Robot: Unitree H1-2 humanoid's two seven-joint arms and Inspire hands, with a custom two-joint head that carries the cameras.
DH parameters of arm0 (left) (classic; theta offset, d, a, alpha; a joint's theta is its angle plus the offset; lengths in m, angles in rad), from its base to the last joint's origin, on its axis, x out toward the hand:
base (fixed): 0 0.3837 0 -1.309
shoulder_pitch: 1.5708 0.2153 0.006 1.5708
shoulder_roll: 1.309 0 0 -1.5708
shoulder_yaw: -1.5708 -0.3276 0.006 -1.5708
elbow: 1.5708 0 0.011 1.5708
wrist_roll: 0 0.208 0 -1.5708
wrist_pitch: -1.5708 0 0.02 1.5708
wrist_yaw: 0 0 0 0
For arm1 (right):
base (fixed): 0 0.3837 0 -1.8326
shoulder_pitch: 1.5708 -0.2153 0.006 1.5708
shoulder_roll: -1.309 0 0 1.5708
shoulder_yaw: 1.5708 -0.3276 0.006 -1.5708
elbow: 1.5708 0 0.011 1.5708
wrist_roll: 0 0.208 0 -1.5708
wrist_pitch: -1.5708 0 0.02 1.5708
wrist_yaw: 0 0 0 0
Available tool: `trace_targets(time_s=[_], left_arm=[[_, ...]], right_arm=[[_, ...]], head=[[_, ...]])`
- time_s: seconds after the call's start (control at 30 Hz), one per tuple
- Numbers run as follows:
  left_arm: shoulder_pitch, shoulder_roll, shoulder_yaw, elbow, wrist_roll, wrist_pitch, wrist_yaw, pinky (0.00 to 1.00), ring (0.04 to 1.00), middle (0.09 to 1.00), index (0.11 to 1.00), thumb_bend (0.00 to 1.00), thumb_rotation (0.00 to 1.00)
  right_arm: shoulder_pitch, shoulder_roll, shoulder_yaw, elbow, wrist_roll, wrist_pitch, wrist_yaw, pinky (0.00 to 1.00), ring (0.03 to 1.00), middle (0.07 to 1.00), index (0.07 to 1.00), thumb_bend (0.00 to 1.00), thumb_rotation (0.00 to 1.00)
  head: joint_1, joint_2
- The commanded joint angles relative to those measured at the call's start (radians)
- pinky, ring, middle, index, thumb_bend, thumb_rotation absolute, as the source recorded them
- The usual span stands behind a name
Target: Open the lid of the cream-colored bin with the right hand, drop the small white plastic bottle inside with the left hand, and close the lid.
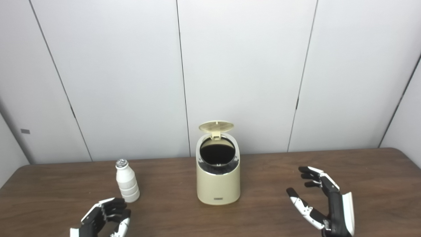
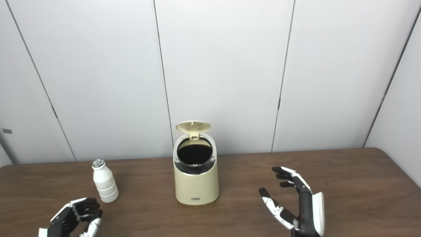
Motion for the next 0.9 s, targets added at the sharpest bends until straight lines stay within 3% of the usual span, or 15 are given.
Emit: trace_targets(time_s=[0.0, 0.13, 0.17, 0.2, 0.27, 0.3, 0.4, 0.63, 0.87], left_arm=[[0.01, -0.01, 0.012, -0.053, 0.049, 0.051, 0.025, 0.44, 0.519, 0.561, 0.62, 0.76, 0.18], [0.025, -0.023, 0.045, -0.107, 0.061, 0.15, 0.039, 0.43, 0.513, 0.59, 0.669, 0.89, 0.23], [0.02, -0.018, 0.05, -0.109, 0.06, 0.163, 0.039, 0.46, 0.574, 0.654, 0.732, 0.9, 0.23], [0.013, -0.008, 0.054, -0.106, 0.062, 0.179, 0.035, 0.47, 0.581, 0.661, 0.739, 0.9, 0.23], [0.0, 0.02, 0.051, -0.101, 0.079, 0.226, 0.014, 0.6, 0.71, 0.8, 0.884, 0.88, 0.29], [-0.006, 0.033, 0.049, -0.1, 0.08, 0.256, 0.001, 0.75, 0.824, 0.905, 0.953, 0.87, 0.3], [-0.043, 0.068, 0.046, -0.076, 0.052, 0.34, -0.041, 0.95, 0.975, 0.99, 0.995, 0.92, 0.3], [-0.195, 0.098, 0.054, 0.14, 0.019, 0.376, -0.004, 0.95, 1.0, 1.0, 1.0, 0.99, 0.31], [-0.272, 0.136, 0.009, 0.236, 0.041, 0.437, -0.026, 0.88, 0.985, 1.0, 1.0, 1.0, 0.31]], right_arm=[[0.003, -0.01, -0.012, 0.061, -0.016, -0.048, -0.019, 0.55, 0.647, 0.682, 0.657, 0.31, 0.26], [-0.009, -0.016, -0.015, 0.083, -0.011, -0.058, -0.023, 0.53, 0.639, 0.674, 0.653, 0.3, 0.26], [-0.01, -0.015, -0.015, 0.082, -0.011, -0.054, -0.022, 0.53, 0.637, 0.677, 0.659, 0.3, 0.25], [-0.01, -0.015, -0.016, 0.081, -0.009, -0.051, -0.02, 0.53, 0.637, 0.677, 0.659, 0.3, 0.25], [-0.013, -0.016, -0.016, 0.087, -0.004, -0.052, -0.017, 0.53, 0.64, 0.681, 0.663, 0.3, 0.23], [-0.014, -0.016, -0.016, 0.091, 0.0, -0.055, -0.016, 0.53, 0.642, 0.684, 0.665, 0.3, 0.23], [-0.017, -0.016, -0.016, 0.097, 0.009, -0.063, -0.016, 0.53, 0.643, 0.686, 0.663, 0.3, 0.23], [-0.013, -0.022, -0.016, 0.094, 0.014, -0.072, -0.014, 0.55, 0.653, 0.692, 0.671, 0.3, 0.21], [-0.014, -0.035, -0.02, 0.108, 0.023, -0.089, -0.007, 0.56, 0.656, 0.693, 0.667, 0.3, 0.17]], head=[[0.002, 0.001], [0.011, -0.005], [0.012, -0.006], [0.014, -0.008], [0.016, -0.01], [0.016, -0.012], [0.018, -0.013], [0.036, -0.007], [0.063, -0.007]])
